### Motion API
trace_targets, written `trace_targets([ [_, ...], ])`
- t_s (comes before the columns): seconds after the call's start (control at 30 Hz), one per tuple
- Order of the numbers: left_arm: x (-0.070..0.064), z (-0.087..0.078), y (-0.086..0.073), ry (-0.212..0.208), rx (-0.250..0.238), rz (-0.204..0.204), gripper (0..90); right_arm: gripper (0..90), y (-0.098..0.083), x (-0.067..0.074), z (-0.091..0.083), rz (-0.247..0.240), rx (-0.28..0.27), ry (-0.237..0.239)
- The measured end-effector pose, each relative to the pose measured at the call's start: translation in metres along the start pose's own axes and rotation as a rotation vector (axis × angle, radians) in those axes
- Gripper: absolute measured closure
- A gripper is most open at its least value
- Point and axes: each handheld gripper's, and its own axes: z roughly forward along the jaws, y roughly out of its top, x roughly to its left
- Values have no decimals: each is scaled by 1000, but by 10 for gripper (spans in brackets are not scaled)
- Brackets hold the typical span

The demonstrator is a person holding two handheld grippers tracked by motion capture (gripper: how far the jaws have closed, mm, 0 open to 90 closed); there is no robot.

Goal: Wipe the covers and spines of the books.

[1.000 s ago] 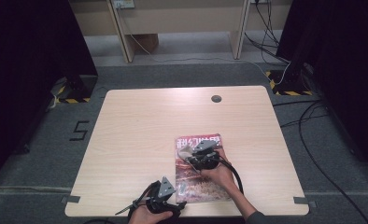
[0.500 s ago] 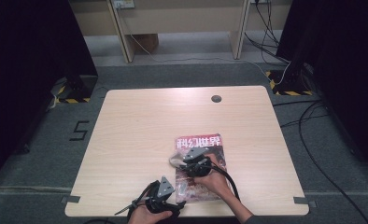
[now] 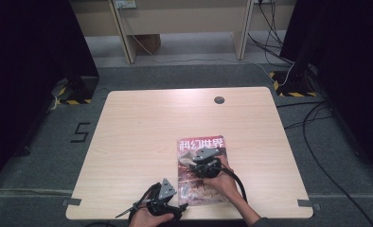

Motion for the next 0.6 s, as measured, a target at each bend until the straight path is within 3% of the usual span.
trace_targets([
  [0.17,1,-1,0,1,-4,-3,178,734,-3,16,-3,-18,-4,52],
  [0.3,2,-2,0,4,-6,-9,179,745,-5,14,-7,-12,0,55],
  [0.43,3,-2,0,4,-8,-9,178,747,-10,4,-12,-10,4,11],
  [0.6,3,-2,0,5,-6,-8,179,747,-24,-23,-25,60,8,-63],
])
